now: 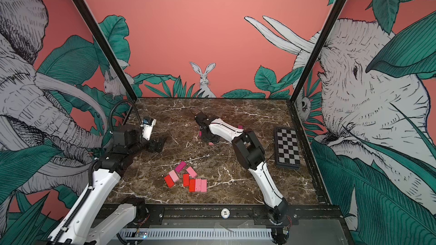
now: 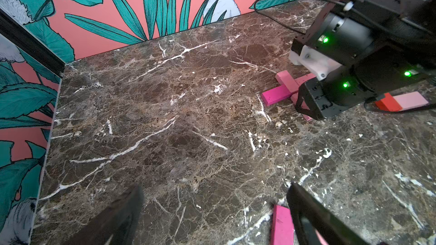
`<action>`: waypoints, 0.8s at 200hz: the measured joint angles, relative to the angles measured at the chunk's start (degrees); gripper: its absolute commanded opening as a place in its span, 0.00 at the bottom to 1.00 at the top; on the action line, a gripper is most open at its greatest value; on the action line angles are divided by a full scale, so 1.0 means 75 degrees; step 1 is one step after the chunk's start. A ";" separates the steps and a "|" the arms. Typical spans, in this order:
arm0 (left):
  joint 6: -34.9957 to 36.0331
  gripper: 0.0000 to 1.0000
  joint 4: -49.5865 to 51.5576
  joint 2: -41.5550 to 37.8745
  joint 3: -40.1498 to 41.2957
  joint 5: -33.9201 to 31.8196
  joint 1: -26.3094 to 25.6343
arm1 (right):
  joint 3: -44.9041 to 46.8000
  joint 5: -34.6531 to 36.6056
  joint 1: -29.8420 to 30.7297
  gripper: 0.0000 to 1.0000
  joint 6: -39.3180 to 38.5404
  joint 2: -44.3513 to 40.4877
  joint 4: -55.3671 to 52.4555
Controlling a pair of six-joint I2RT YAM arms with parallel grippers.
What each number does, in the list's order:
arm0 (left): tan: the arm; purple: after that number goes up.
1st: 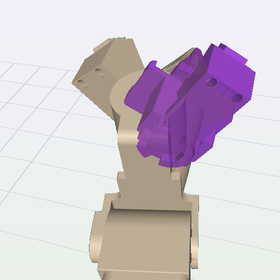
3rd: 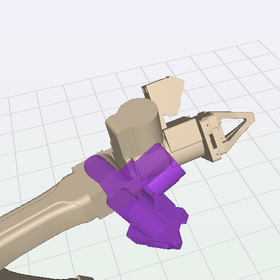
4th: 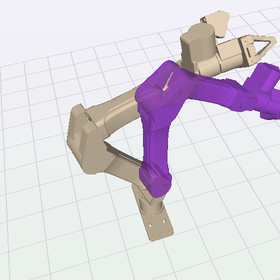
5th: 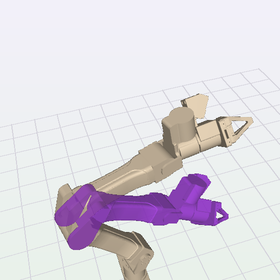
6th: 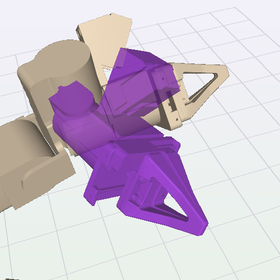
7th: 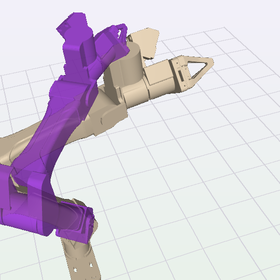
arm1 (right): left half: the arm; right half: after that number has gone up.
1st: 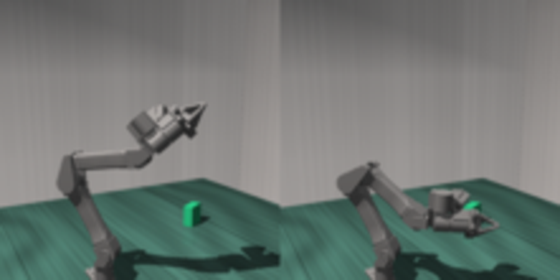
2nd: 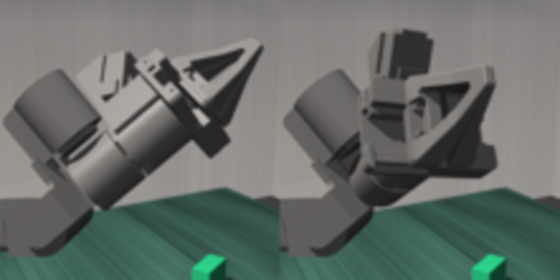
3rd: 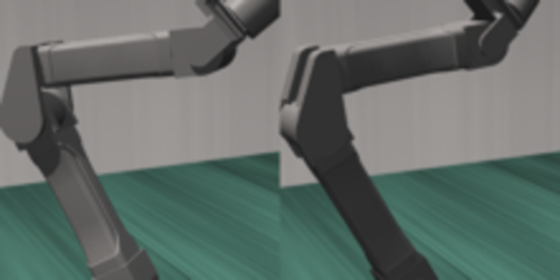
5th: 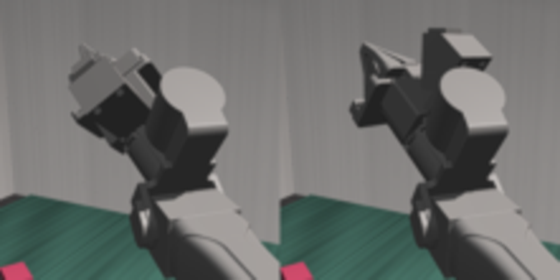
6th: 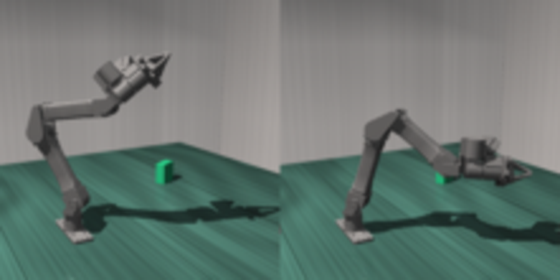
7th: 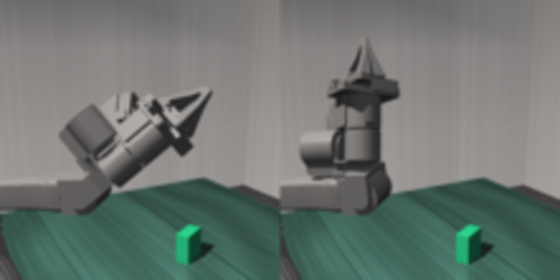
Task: Assemble the letter t with building blocks
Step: Assemble the building block at the center of the board.
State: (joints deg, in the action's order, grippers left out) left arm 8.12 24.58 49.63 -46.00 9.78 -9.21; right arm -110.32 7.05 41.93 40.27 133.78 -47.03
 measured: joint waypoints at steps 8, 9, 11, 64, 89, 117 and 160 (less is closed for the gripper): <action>0.0000 0.97 0.0000 0.0000 0.0000 -0.0003 0.0000 | 0.0000 0.0003 0.0000 0.41 0.0003 0.0000 0.0000; 0.0000 0.97 0.0000 0.0000 0.0000 -0.0003 0.0000 | 0.0000 0.0003 0.0000 0.41 0.0003 0.0000 0.0000; 0.0000 0.97 0.0000 0.0000 0.0000 -0.0003 0.0000 | 0.0000 0.0003 0.0000 0.41 0.0003 0.0000 0.0003; 0.0000 0.97 0.0000 0.0000 0.0000 -0.0003 0.0000 | 0.0003 -0.0003 0.0000 0.64 0.0012 0.0000 0.0012; 0.0000 0.97 0.0003 0.0000 0.0000 -0.0003 0.0000 | 0.0032 -0.0029 0.0000 0.68 -0.0006 -0.0017 0.0026; 0.0000 0.98 0.0003 0.0000 0.0000 -0.0003 0.0000 | 0.0286 -0.0108 0.0003 0.74 -0.0085 -0.0204 0.0023; 0.0000 0.97 0.0006 0.0006 0.0000 -0.0052 0.0000 | 0.1352 -0.0242 0.0061 0.77 -0.0335 -0.1378 -0.0052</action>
State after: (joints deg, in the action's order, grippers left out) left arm 8.12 24.62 49.67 -46.00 9.39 -9.21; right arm -100.18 5.23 42.39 37.76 123.44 -47.42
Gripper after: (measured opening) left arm 0.973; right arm 0.770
